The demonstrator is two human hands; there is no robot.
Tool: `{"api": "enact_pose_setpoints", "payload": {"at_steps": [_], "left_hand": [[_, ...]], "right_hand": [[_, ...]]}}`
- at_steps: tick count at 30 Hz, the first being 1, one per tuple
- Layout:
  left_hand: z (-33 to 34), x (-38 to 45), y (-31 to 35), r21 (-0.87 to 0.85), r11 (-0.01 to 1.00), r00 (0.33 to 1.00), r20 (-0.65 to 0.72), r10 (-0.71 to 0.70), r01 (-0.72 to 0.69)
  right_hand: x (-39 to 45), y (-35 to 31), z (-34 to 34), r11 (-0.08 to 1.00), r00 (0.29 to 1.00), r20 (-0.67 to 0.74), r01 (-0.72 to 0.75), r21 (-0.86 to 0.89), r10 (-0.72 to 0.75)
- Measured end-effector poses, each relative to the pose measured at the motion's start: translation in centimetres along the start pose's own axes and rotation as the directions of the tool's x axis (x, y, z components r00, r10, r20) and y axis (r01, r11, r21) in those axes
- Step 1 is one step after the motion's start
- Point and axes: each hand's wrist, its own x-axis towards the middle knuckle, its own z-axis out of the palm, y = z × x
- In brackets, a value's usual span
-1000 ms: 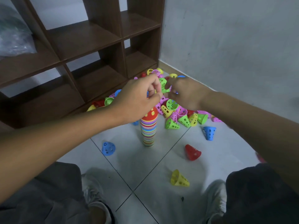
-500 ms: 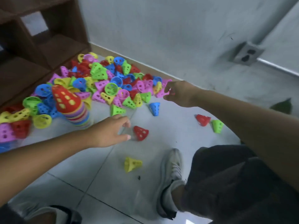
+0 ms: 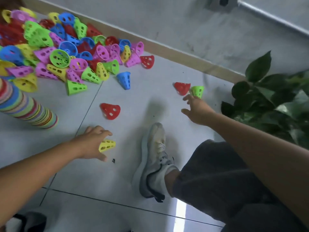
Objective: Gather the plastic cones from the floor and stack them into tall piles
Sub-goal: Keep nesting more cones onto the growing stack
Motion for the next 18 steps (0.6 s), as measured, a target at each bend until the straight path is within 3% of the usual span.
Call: {"api": "enact_pose_setpoints", "payload": {"at_steps": [5, 13, 18], "left_hand": [[1.6, 1.6, 0.6, 0.095, 0.995, 1.000, -0.029, -0.003, 0.005], [-0.9, 4.6, 2.0, -0.029, 0.999, 0.939, -0.344, 0.007, -0.018], [-4.4, 7.6, 2.1, -0.004, 0.999, 0.912, -0.408, 0.035, -0.040]], "right_hand": [[0.2, 3.8, 2.0, 0.995, 0.996, 0.013, -0.085, 0.053, 0.085], [4.9, 6.1, 3.5, 0.988, 0.988, -0.071, -0.131, 0.083, 0.137], [9.3, 7.2, 3.1, 0.981, 0.980, -0.098, -0.162, 0.109, 0.173]]}}
